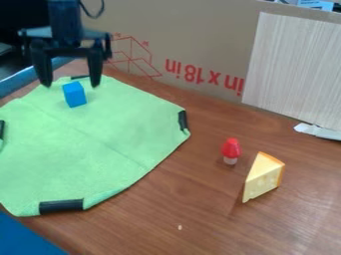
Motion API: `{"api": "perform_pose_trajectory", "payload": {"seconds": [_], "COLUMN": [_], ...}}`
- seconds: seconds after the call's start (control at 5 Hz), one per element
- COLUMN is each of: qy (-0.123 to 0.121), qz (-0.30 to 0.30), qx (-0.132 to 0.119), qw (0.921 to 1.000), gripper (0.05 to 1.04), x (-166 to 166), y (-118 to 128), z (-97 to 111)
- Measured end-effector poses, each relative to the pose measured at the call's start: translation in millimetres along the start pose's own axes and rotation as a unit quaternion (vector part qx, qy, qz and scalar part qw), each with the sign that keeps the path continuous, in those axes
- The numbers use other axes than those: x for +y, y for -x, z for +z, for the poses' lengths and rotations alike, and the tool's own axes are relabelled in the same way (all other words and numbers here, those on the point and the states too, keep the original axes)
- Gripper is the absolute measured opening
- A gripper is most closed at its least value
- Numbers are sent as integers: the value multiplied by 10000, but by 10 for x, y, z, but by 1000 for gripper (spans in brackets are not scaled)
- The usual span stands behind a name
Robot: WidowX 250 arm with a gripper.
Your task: Fold cloth from right to left
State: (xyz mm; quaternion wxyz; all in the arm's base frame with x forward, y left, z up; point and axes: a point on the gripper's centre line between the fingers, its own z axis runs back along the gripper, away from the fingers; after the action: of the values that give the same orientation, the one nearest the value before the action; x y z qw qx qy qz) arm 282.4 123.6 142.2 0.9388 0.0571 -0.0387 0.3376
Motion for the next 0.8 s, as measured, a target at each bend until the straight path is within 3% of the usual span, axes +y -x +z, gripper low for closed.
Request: {"api": "perform_pose_trajectory", "payload": {"seconds": [0.2,0.4,0.6,0.8], "qy": [163,553,787,761], "qz": [-448,-1058,-1755,-2375], "qx": [175,200,246,234], "qw": [9987,9927,9810,9681], "gripper": [1000,1000,1000,1000], "x": [-36,-9,16,43], "y": [115,234,341,432], "z": [-93,-45,-80,-176]}}
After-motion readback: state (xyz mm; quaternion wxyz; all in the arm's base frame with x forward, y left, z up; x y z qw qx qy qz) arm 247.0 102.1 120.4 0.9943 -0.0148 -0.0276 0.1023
